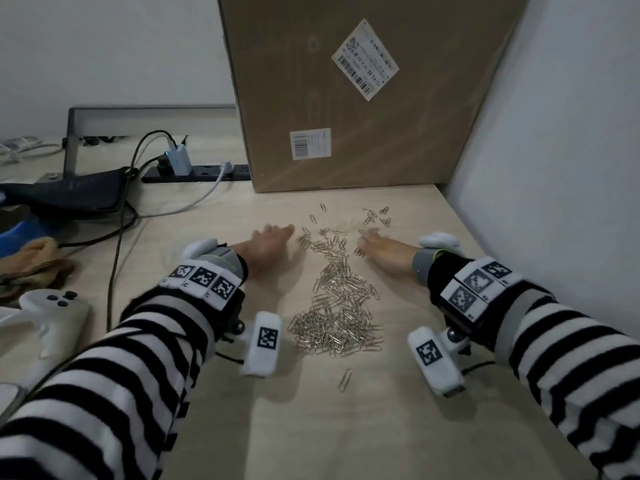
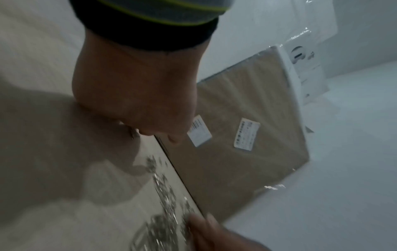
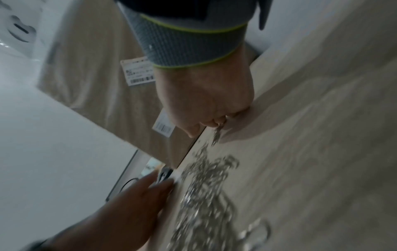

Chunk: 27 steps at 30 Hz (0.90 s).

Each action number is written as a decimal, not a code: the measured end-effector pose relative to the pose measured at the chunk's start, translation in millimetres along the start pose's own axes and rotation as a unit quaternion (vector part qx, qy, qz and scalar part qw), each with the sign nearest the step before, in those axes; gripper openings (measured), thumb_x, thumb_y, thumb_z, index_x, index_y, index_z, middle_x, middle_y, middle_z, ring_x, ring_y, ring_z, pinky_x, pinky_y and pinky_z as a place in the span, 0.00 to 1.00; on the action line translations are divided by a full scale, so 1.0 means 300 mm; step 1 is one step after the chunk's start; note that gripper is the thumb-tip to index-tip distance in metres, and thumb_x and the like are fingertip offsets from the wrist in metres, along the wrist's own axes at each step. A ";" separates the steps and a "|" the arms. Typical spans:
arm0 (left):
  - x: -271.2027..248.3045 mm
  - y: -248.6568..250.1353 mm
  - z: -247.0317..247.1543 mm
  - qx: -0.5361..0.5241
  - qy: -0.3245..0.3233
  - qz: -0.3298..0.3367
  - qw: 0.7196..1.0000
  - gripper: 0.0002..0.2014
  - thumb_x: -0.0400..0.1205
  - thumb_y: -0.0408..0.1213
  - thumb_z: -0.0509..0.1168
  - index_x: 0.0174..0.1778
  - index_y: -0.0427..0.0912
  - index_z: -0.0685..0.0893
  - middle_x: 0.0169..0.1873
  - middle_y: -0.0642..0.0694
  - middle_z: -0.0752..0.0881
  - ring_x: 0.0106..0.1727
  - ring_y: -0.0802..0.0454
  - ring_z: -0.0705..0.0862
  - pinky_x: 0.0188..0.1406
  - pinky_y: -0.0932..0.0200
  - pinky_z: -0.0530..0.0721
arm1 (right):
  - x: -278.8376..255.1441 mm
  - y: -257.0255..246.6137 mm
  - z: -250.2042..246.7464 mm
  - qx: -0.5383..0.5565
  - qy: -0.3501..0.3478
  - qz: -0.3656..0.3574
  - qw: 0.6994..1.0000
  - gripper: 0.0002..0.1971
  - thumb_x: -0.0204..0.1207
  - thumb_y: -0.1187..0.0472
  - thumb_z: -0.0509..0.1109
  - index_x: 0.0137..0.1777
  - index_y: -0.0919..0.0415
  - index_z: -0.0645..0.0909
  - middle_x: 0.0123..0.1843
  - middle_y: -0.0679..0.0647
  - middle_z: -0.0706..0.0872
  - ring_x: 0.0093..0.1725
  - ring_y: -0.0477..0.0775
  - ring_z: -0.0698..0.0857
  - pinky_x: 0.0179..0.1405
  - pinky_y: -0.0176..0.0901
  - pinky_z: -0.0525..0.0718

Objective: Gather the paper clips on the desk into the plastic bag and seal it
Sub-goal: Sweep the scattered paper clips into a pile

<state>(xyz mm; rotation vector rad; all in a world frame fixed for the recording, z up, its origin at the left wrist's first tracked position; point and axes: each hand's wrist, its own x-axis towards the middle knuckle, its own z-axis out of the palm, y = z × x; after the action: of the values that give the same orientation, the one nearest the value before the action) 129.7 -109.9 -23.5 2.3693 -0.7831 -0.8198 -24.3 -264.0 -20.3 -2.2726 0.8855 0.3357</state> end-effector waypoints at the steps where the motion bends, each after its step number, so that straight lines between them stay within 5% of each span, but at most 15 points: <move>1: -0.022 0.031 0.029 -0.005 -0.042 0.026 0.999 0.29 0.89 0.51 0.40 0.84 0.40 0.49 0.85 0.40 0.46 0.85 0.42 0.42 0.83 0.45 0.39 | -0.004 -0.013 0.027 0.015 -0.020 -0.028 0.999 0.28 0.88 0.54 0.44 0.84 0.60 0.42 0.87 0.57 0.42 0.86 0.55 0.44 0.85 0.50 0.44; 3: -0.057 0.084 0.074 -0.034 -0.120 0.054 0.991 0.29 0.89 0.51 0.39 0.84 0.39 0.48 0.84 0.41 0.47 0.85 0.46 0.47 0.82 0.51 0.44 | -0.006 -0.033 0.063 0.023 -0.047 -0.056 0.997 0.28 0.88 0.52 0.45 0.84 0.62 0.45 0.87 0.55 0.46 0.86 0.53 0.45 0.83 0.45 0.45; 6: -0.049 0.095 0.079 -0.107 -0.186 0.076 0.974 0.30 0.87 0.55 0.43 0.78 0.38 0.67 0.80 0.40 0.66 0.76 0.49 0.70 0.79 0.54 0.62 | -0.026 -0.040 0.049 0.043 -0.066 -0.086 0.993 0.28 0.87 0.49 0.48 0.84 0.59 0.53 0.86 0.52 0.55 0.85 0.50 0.55 0.80 0.37 0.51; 8: -0.023 0.098 0.051 -0.097 -0.162 0.078 0.979 0.33 0.85 0.60 0.44 0.81 0.42 0.62 0.82 0.45 0.59 0.82 0.48 0.61 0.82 0.48 0.54 | -0.024 -0.025 0.005 0.049 -0.046 -0.096 0.993 0.26 0.87 0.50 0.51 0.82 0.57 0.60 0.84 0.51 0.62 0.82 0.50 0.62 0.77 0.35 0.56; 11: 0.039 0.105 -0.004 -0.075 -0.093 0.097 0.988 0.34 0.85 0.61 0.44 0.84 0.48 0.50 0.85 0.51 0.46 0.85 0.53 0.42 0.82 0.47 0.40 | 0.047 0.036 -0.098 0.018 0.084 -0.052 0.995 0.26 0.85 0.52 0.56 0.81 0.58 0.62 0.83 0.54 0.63 0.82 0.54 0.63 0.77 0.39 0.60; 15: 0.151 0.148 -0.029 -0.039 -0.066 0.072 0.994 0.32 0.87 0.57 0.43 0.84 0.44 0.51 0.85 0.50 0.48 0.85 0.51 0.46 0.82 0.51 0.43 | 0.167 0.102 -0.179 -0.014 0.142 0.047 0.989 0.32 0.83 0.52 0.60 0.83 0.64 0.55 0.83 0.60 0.62 0.81 0.61 0.65 0.74 0.44 0.65; 18: 0.254 0.183 -0.032 0.004 -0.056 0.063 0.996 0.30 0.87 0.55 0.43 0.79 0.41 0.66 0.82 0.42 0.61 0.84 0.45 0.57 0.84 0.47 0.50 | 0.250 0.102 -0.184 -0.071 0.110 0.052 0.990 0.30 0.84 0.49 0.55 0.81 0.64 0.57 0.83 0.61 0.62 0.80 0.62 0.64 0.76 0.49 0.65; 20: 0.326 0.199 -0.023 -0.026 -0.063 0.073 0.995 0.24 0.88 0.51 0.46 0.64 0.38 0.79 0.66 0.37 0.79 0.67 0.47 0.79 0.75 0.51 0.71 | 0.286 0.079 -0.178 -0.081 0.082 0.028 0.993 0.27 0.85 0.50 0.51 0.78 0.66 0.62 0.82 0.63 0.63 0.80 0.63 0.64 0.75 0.50 0.64; 21: 0.357 0.206 -0.017 -0.048 -0.066 0.076 0.994 0.21 0.88 0.49 0.48 0.53 0.39 0.81 0.52 0.38 0.83 0.51 0.52 0.85 0.61 0.56 0.82 | 0.297 0.068 -0.174 -0.086 0.070 0.009 0.994 0.25 0.86 0.51 0.50 0.77 0.67 0.63 0.82 0.63 0.63 0.81 0.63 0.63 0.76 0.49 0.62; 23: 0.362 0.222 -0.001 -0.066 -0.067 0.067 0.993 0.20 0.87 0.52 0.51 0.42 0.42 0.79 0.36 0.45 0.80 0.32 0.55 0.80 0.33 0.61 0.80 | 0.304 0.045 -0.167 -0.097 0.043 -0.035 0.994 0.25 0.88 0.54 0.49 0.79 0.69 0.63 0.83 0.64 0.61 0.82 0.62 0.60 0.77 0.45 0.56; 25: 0.361 0.228 0.024 -0.055 -0.086 0.056 0.993 0.22 0.85 0.57 0.53 0.47 0.41 0.81 0.36 0.46 0.81 0.33 0.53 0.77 0.31 0.60 0.75 | 0.304 0.034 -0.153 -0.094 0.021 -0.075 0.992 0.25 0.88 0.55 0.49 0.82 0.63 0.58 0.85 0.59 0.56 0.85 0.57 0.55 0.79 0.40 0.49; 27: 0.342 0.219 0.045 -0.058 -0.122 0.070 0.988 0.26 0.84 0.60 0.53 0.56 0.41 0.83 0.41 0.47 0.83 0.37 0.56 0.78 0.40 0.53 0.83 | 0.287 0.027 -0.126 -0.074 0.012 -0.108 0.991 0.25 0.87 0.54 0.51 0.83 0.57 0.56 0.86 0.54 0.55 0.85 0.52 0.53 0.81 0.38 0.46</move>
<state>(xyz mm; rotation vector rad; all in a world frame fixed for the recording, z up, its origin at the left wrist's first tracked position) 164.5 -227.2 -31.1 2.1108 -0.9607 -1.0765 33.8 -337.1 -34.7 -2.4865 0.6364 0.2842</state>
